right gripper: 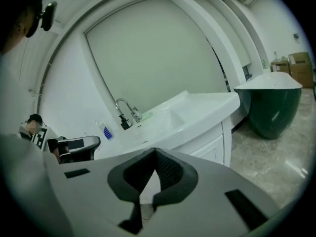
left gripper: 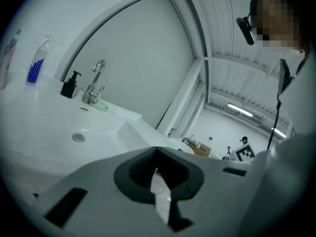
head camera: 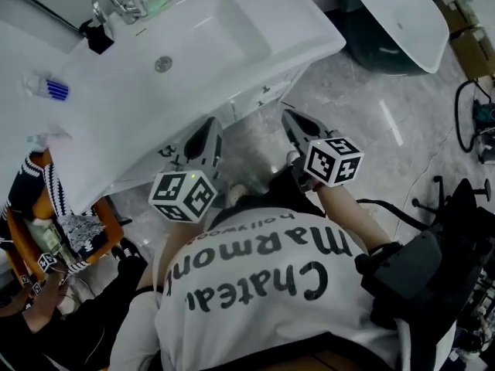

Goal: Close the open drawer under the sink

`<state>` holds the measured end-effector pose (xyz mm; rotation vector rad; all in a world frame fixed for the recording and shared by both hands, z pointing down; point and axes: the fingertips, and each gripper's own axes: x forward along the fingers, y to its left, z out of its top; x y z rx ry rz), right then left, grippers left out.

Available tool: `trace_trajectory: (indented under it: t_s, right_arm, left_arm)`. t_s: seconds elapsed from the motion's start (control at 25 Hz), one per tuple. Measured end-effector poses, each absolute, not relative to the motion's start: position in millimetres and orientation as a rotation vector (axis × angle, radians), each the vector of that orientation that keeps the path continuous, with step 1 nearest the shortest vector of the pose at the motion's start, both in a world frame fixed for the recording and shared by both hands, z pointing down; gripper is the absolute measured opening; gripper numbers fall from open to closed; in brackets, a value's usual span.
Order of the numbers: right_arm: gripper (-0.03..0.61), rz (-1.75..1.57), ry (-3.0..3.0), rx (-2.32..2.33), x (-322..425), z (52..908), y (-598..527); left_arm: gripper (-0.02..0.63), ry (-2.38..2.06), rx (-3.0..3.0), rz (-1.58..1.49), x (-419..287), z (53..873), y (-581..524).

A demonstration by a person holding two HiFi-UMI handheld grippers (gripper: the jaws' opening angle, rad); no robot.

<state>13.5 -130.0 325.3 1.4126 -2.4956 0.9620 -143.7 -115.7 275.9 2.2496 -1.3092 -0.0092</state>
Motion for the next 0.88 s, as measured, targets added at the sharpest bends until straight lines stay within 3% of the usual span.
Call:
trace_trajectory:
  t_s: [0.44,0.88]
  right_arm:
    - [0.011,0.711,-2.486,1.759,40.1,246.9,-101.7]
    - [0.011,0.706,-2.499,1.735,71.2,239.4,-77.8]
  left_arm:
    - [0.008,-1.167,2.445,0.058,-146.6,246.0,-92.6]
    - [0.008,-1.276,2.374,-0.01,-149.4,232.9,-66.5]
